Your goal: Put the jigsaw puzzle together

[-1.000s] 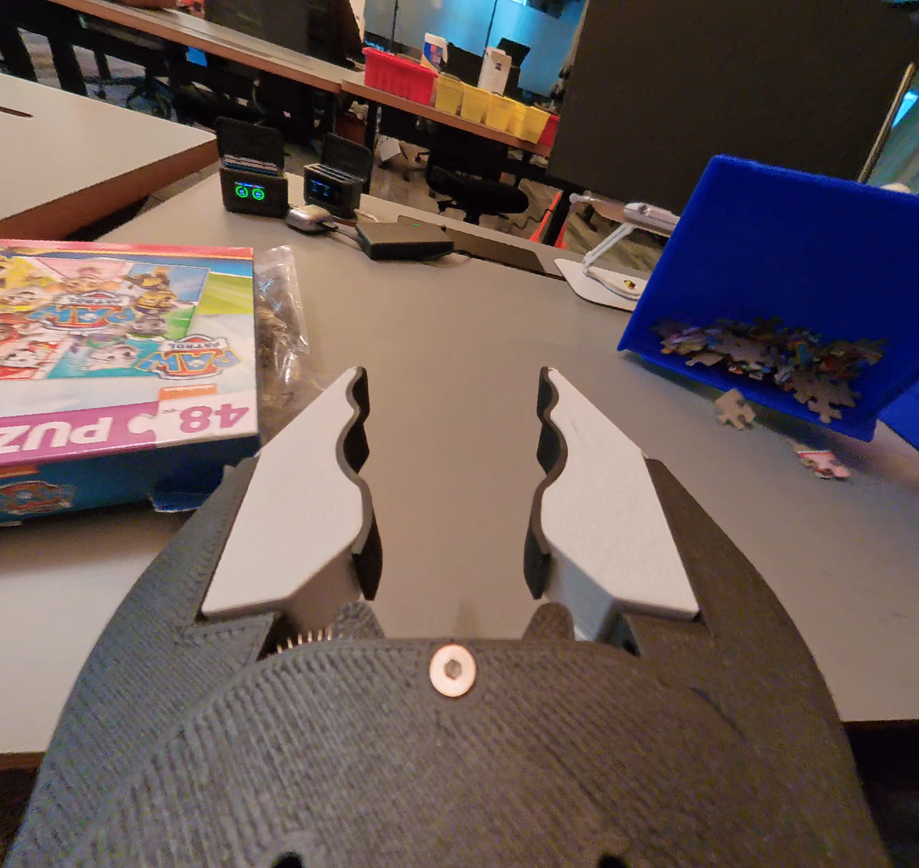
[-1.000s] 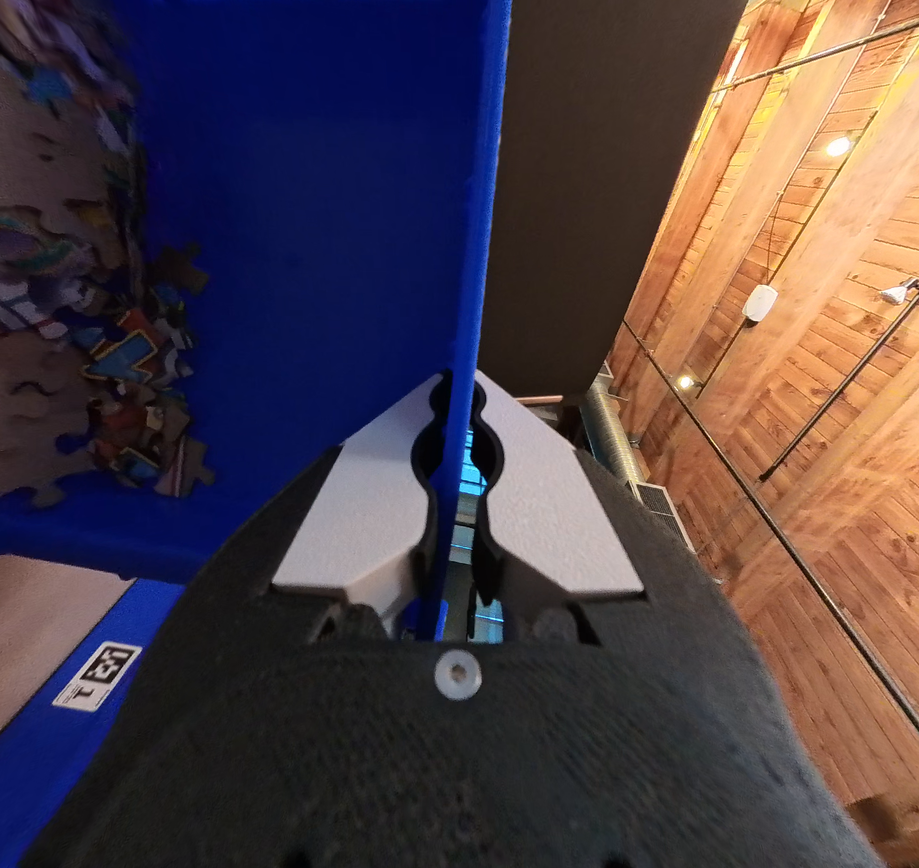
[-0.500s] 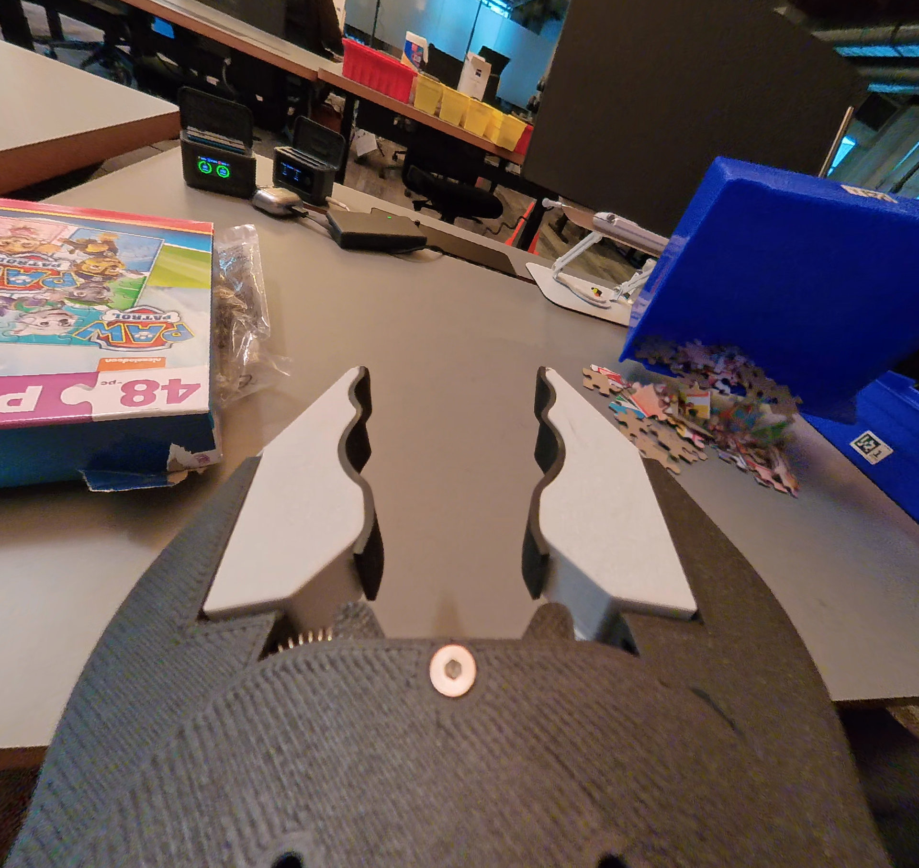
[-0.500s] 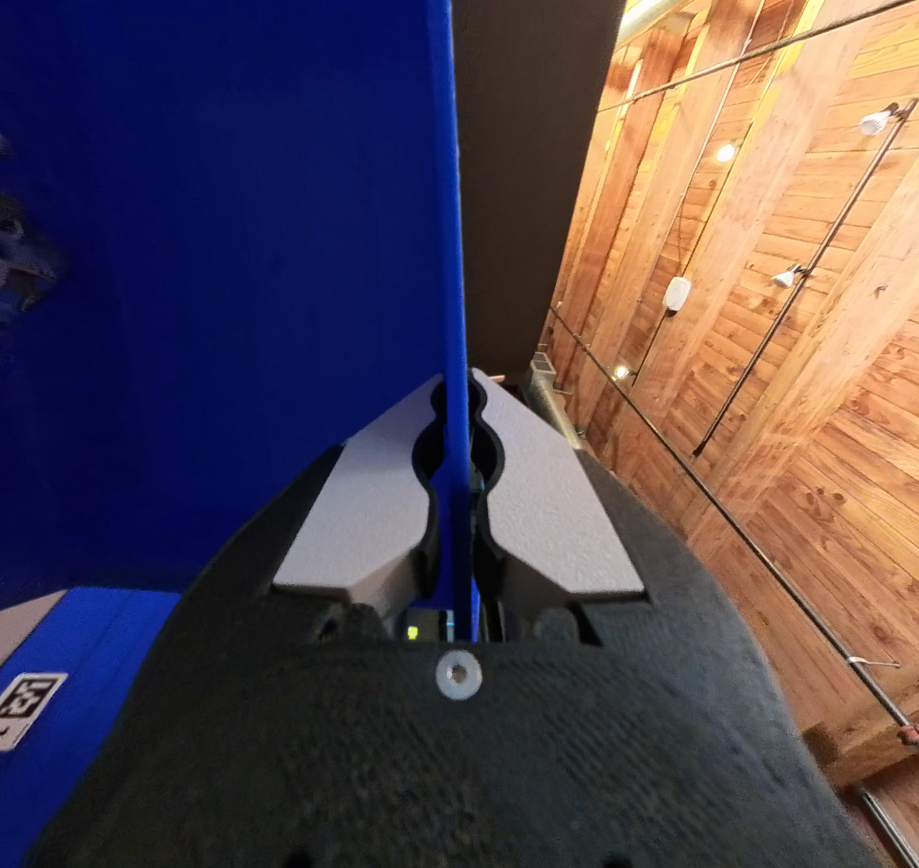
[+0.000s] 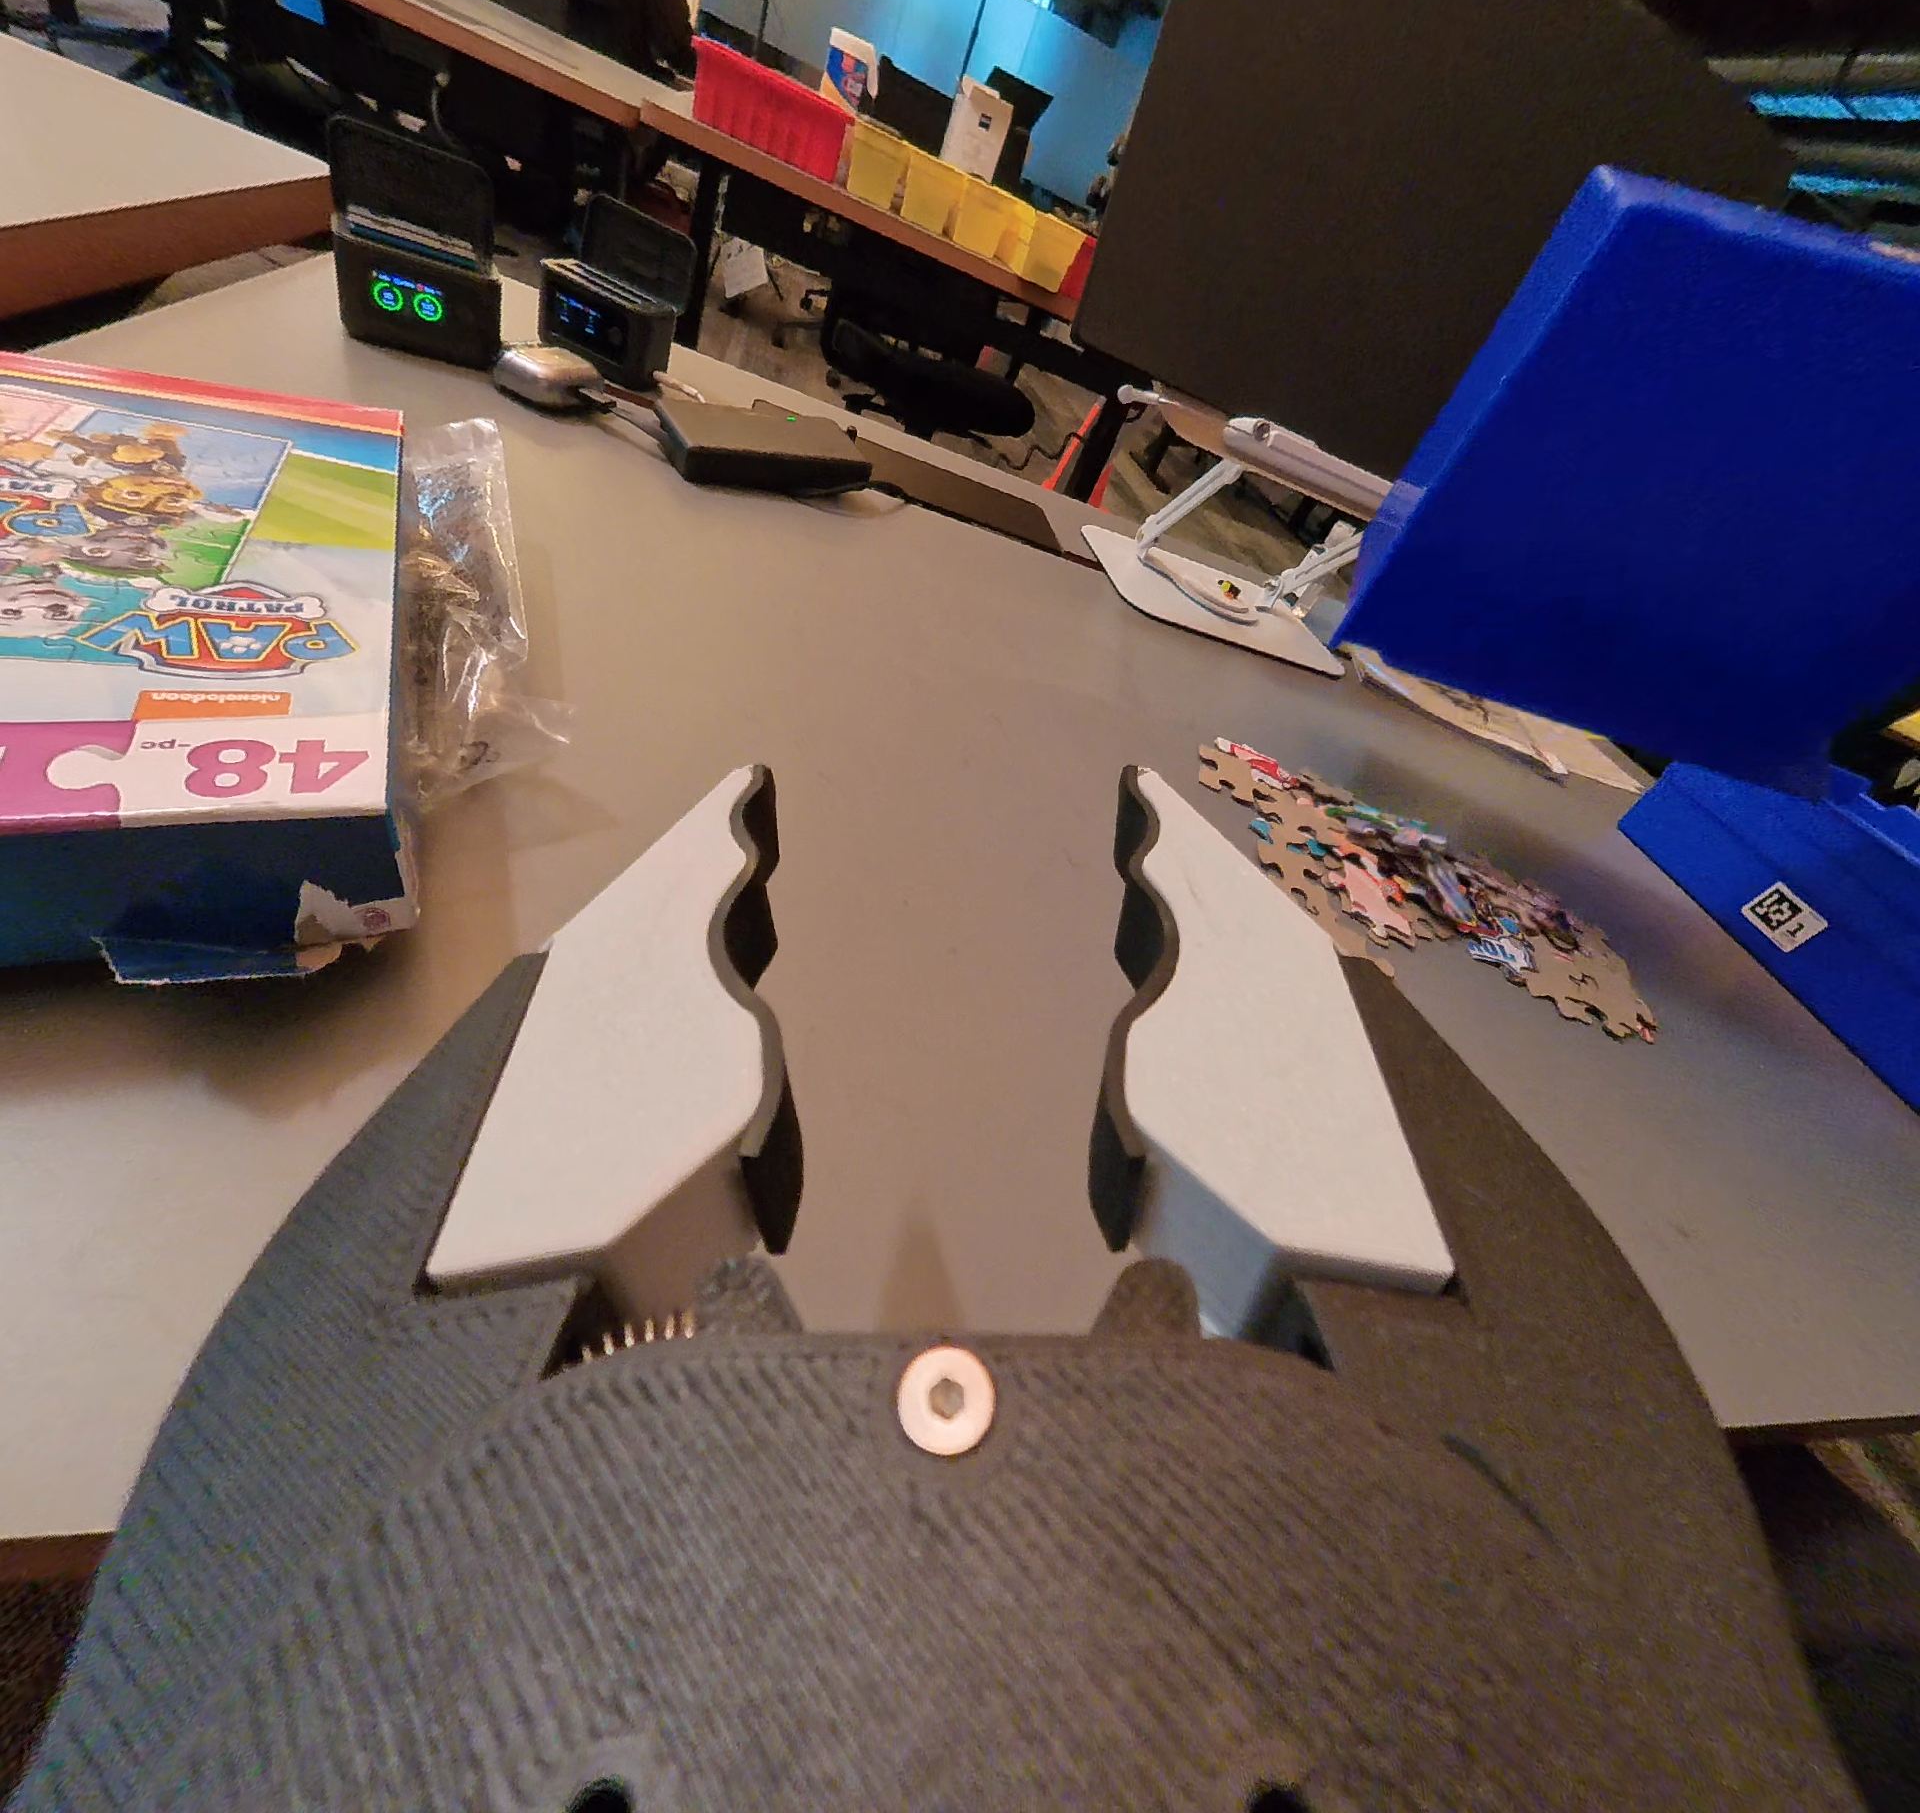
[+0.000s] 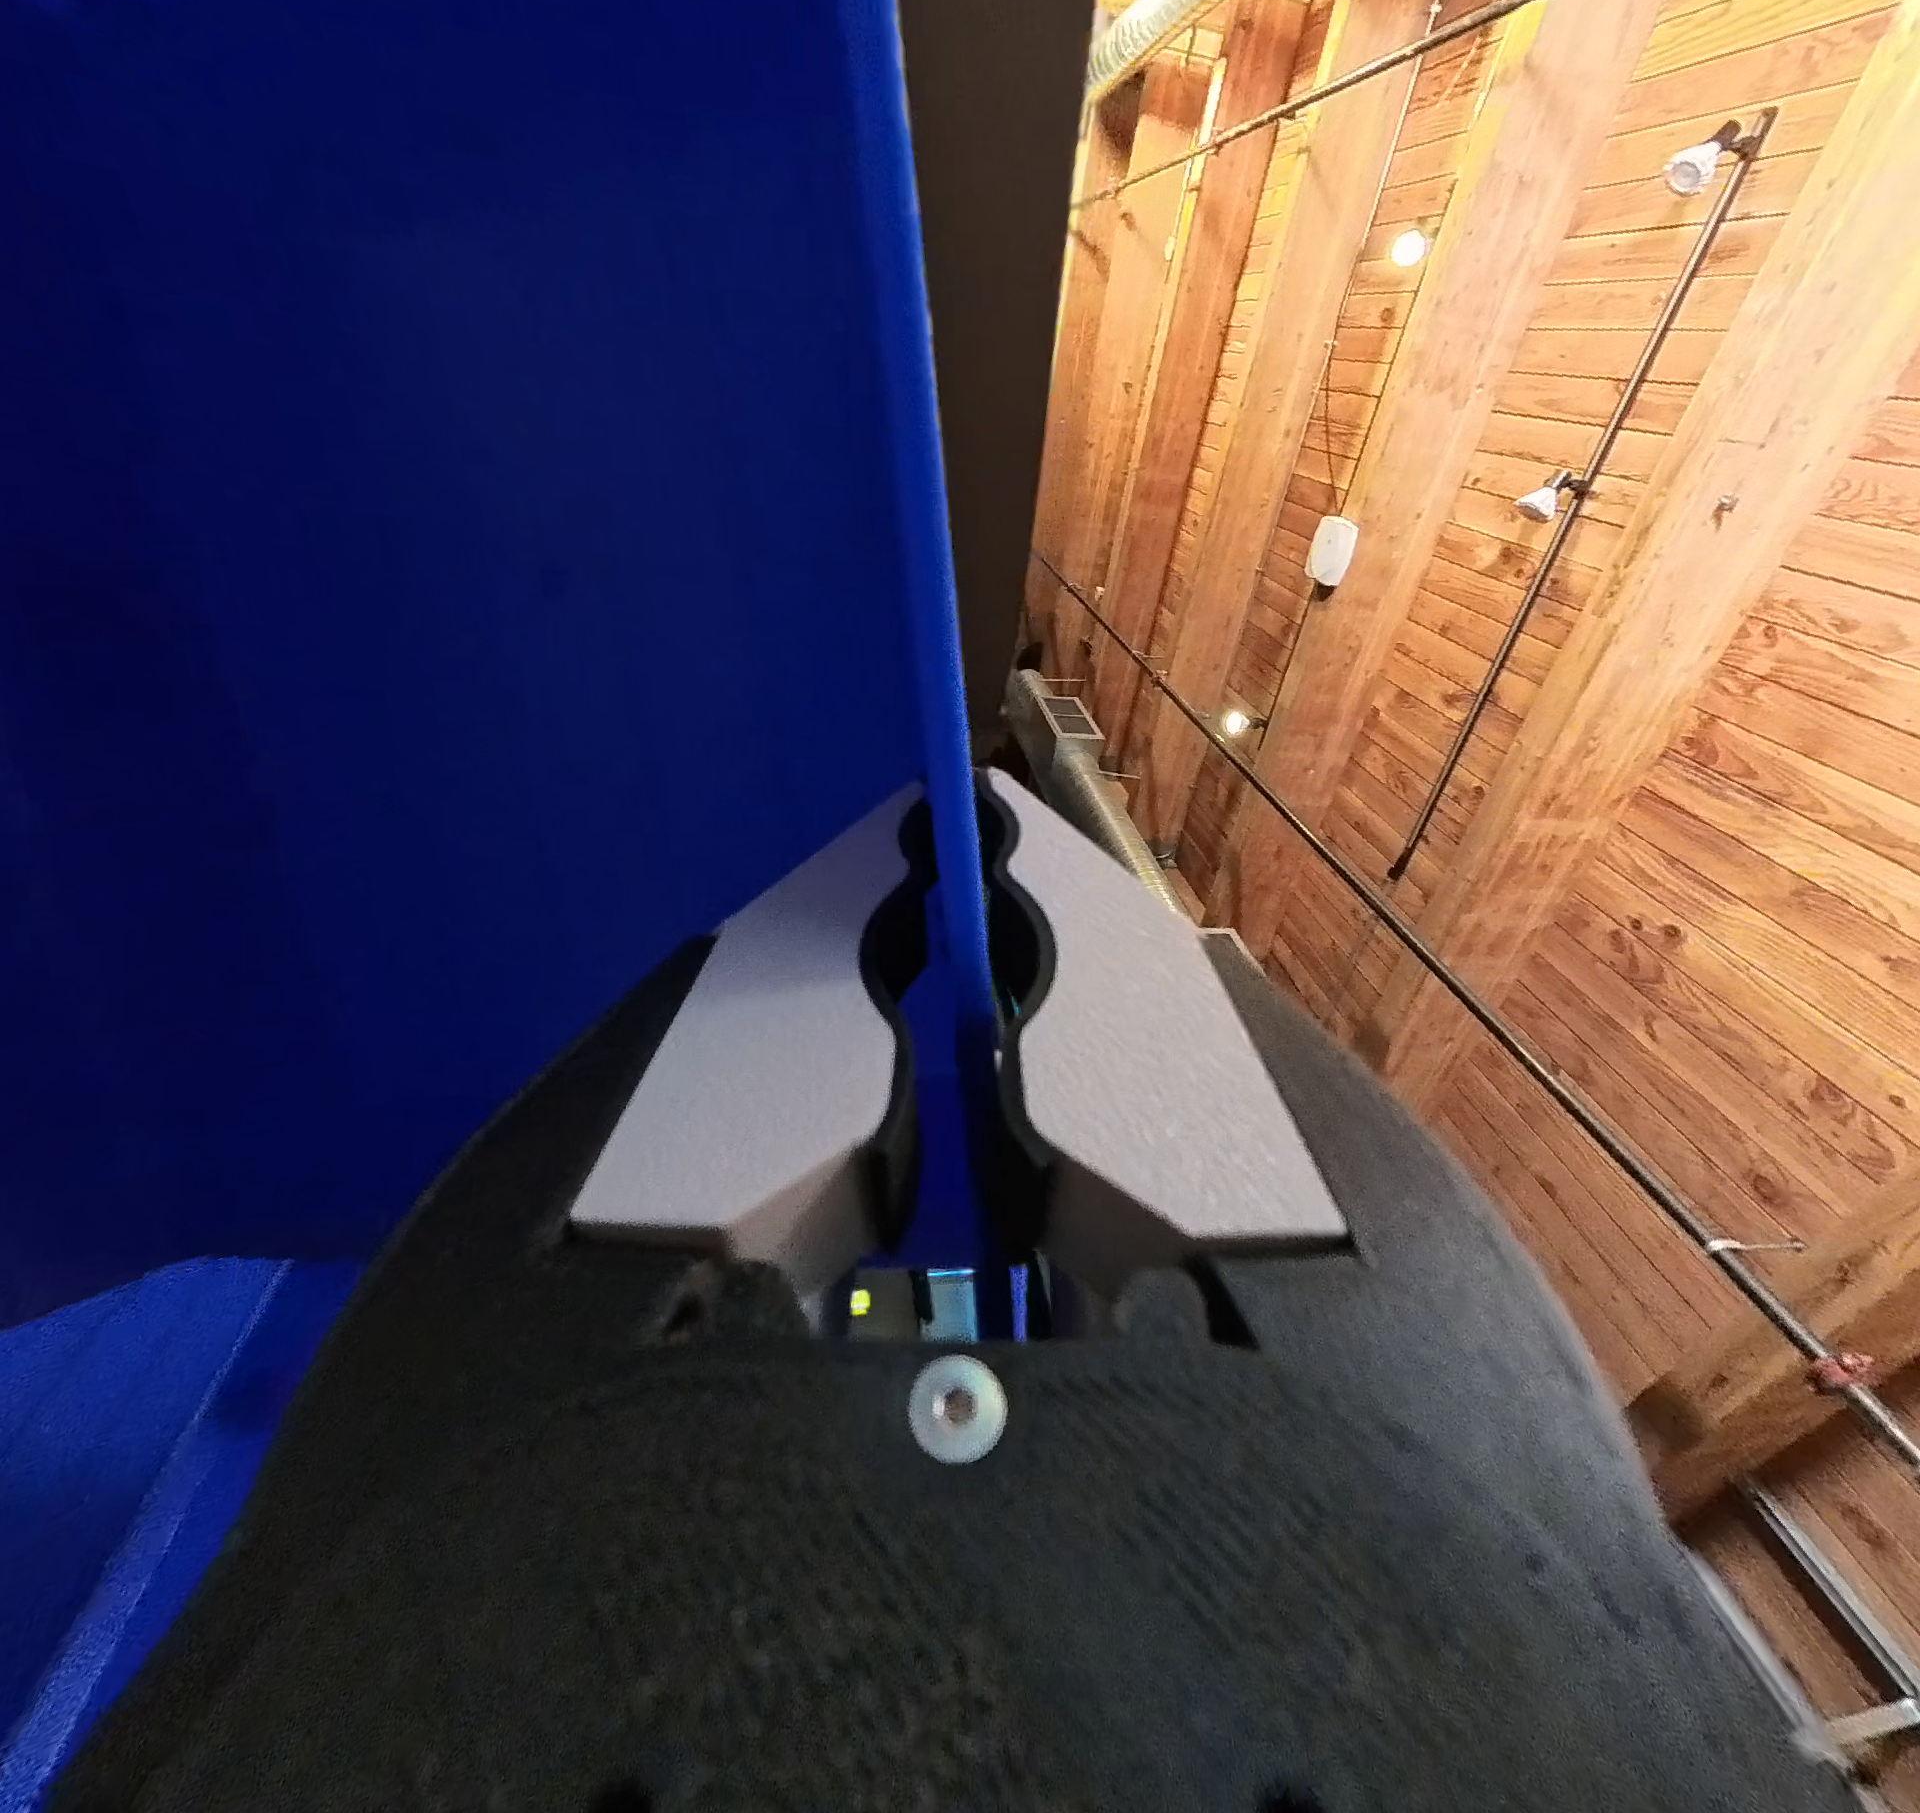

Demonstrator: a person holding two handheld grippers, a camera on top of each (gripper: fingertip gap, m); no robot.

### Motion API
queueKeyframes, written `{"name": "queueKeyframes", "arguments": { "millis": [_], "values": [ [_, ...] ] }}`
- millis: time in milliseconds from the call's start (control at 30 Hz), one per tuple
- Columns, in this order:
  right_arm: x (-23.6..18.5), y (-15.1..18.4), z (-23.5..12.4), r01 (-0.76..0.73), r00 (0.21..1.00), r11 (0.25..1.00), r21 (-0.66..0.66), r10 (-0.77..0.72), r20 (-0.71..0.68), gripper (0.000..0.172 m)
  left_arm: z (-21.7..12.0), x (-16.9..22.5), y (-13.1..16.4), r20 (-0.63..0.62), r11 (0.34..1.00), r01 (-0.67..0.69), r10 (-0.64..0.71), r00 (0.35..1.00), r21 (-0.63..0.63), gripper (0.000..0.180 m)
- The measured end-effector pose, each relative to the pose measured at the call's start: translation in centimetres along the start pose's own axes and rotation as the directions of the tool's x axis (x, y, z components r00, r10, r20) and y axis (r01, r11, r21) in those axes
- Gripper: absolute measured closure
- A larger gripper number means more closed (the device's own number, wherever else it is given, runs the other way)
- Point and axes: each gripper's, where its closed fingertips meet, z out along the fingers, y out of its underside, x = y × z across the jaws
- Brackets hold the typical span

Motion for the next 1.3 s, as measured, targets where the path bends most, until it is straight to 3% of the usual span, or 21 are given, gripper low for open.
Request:
{"name": "queueKeyframes", "arguments": {
  "millis": [133,200,333,500,633,767,900,1067,1200,1300],
  "values": [
    [0.1,-1.0,0.5,-0.209,0.968,0.978,-0.023,0.210,0.135,0.168,-0.1,-0.2,0.0,0.001,1.000,0.007,-0.007,1.000,0.003,0.117],
    [-0.9,-2.0,1.0,-0.351,0.894,0.934,-0.065,0.355,0.273,0.168,-0.2,-0.4,-0.1,0.005,1.000,0.007,-0.008,1.000,0.010,0.117],
    [-3.7,-7.5,1.6,-0.611,0.585,0.776,-0.161,0.578,0.569,0.168,-0.8,-1.1,-1.0,0.030,0.999,0.008,-0.009,0.999,0.053,0.118],
    [-8.7,-18.0,1.3,-0.704,0.162,0.640,-0.307,0.565,0.809,0.169,-1.1,-1.6,-1.7,0.050,0.996,-0.006,0.002,0.999,0.087,0.118],
    [-13.7,-24.6,0.7,-0.676,-0.123,0.580,-0.455,0.520,0.845,0.169,-1.5,-3.5,-1.1,0.183,0.986,-0.160,0.149,0.972,0.047,0.117],
    [-17.6,-28.2,0.6,-0.613,-0.339,0.503,-0.609,0.529,0.778,0.169,-2.1,-5.1,-1.1,0.271,0.968,-0.249,0.231,0.934,0.030,0.115],
    [-19.2,-29.6,1.7,-0.573,-0.443,0.420,-0.704,0.564,0.697,0.169,-2.5,-6.9,-1.0,0.309,0.971,-0.238,0.219,0.925,0.026,0.113],
    [-20.7,-29.8,2.6,-0.520,-0.490,0.372,-0.769,0.607,0.625,0.169,-3.2,-10.2,-0.9,0.385,0.977,-0.212,0.189,0.903,0.017,0.105],
    [-21.8,-29.8,3.1,-0.483,-0.520,0.338,-0.808,0.632,0.575,0.169,-3.7,-13.1,-0.2,0.483,0.956,-0.287,0.278,0.830,-0.058,0.094],
    [-22.6,-30.0,3.2,-0.456,-0.548,0.307,-0.836,0.643,0.535,0.167,-3.4,-13.4,0.5,0.486,0.942,-0.316,0.331,0.809,-0.116,0.095]
  ]
}}
